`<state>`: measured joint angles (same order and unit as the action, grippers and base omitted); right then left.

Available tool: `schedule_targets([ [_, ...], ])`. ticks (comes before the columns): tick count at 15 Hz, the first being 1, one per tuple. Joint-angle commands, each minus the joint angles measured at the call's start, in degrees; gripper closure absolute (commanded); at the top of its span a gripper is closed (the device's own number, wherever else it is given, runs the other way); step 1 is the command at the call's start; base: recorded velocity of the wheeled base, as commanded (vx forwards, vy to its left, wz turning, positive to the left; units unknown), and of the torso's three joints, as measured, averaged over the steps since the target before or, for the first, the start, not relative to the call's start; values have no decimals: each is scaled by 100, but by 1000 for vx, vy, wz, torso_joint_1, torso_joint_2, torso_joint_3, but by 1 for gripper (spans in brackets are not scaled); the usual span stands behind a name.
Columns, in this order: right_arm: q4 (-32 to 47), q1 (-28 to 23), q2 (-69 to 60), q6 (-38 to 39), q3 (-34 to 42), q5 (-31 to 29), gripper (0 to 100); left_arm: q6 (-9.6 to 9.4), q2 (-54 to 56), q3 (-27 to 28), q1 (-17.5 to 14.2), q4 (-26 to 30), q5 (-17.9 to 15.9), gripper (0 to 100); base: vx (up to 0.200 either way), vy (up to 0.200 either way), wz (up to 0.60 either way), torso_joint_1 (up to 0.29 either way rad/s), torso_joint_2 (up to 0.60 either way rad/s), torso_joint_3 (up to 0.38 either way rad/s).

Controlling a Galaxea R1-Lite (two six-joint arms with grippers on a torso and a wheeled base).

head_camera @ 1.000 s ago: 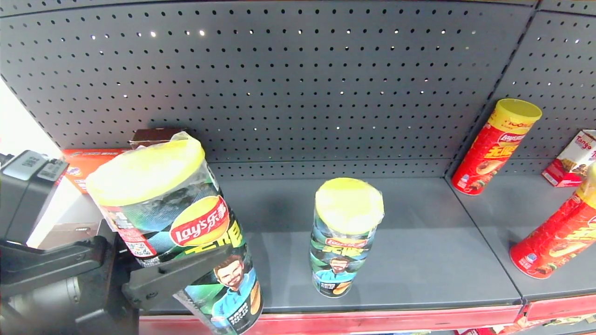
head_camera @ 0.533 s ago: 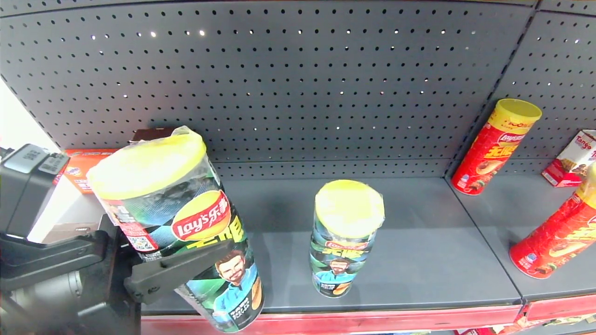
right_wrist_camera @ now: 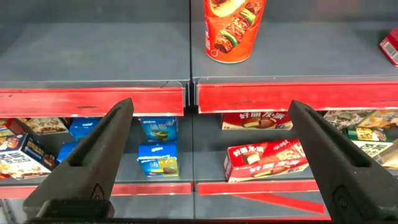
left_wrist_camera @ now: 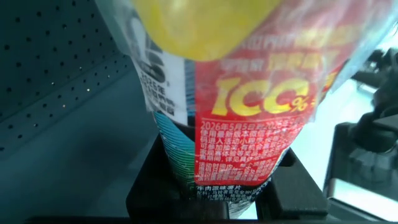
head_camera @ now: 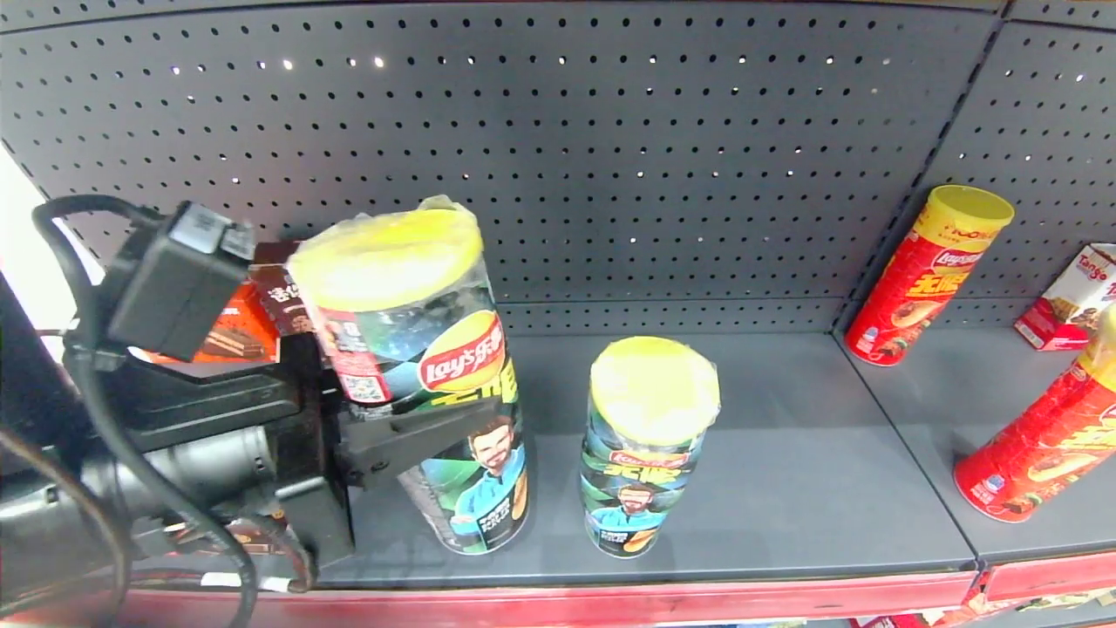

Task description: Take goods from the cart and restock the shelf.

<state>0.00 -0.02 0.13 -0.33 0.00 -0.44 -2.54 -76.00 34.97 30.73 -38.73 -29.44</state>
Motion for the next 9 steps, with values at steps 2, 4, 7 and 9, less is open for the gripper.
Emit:
schedule_targets([
  [2, 0, 2, 22, -2, 0, 0, 0, -107, -1093, 836, -270, 243, 0, 100, 0, 0, 0, 0, 0, 0],
  [4, 0, 2, 22, -2, 0, 0, 0, -291, -1620, 1477, -454, 603, -44, 100, 0, 0, 0, 0, 0, 0],
  [7, 0, 2, 31, -2, 0, 0, 0, -458, -2420, 2259, -612, 639, -519, 100, 0, 0, 0, 0, 0, 0],
  [9, 0, 2, 31, -2, 0, 0, 0, -467, -2851, 2681, -612, 612, -528, 100, 0, 0, 0, 0, 0, 0],
])
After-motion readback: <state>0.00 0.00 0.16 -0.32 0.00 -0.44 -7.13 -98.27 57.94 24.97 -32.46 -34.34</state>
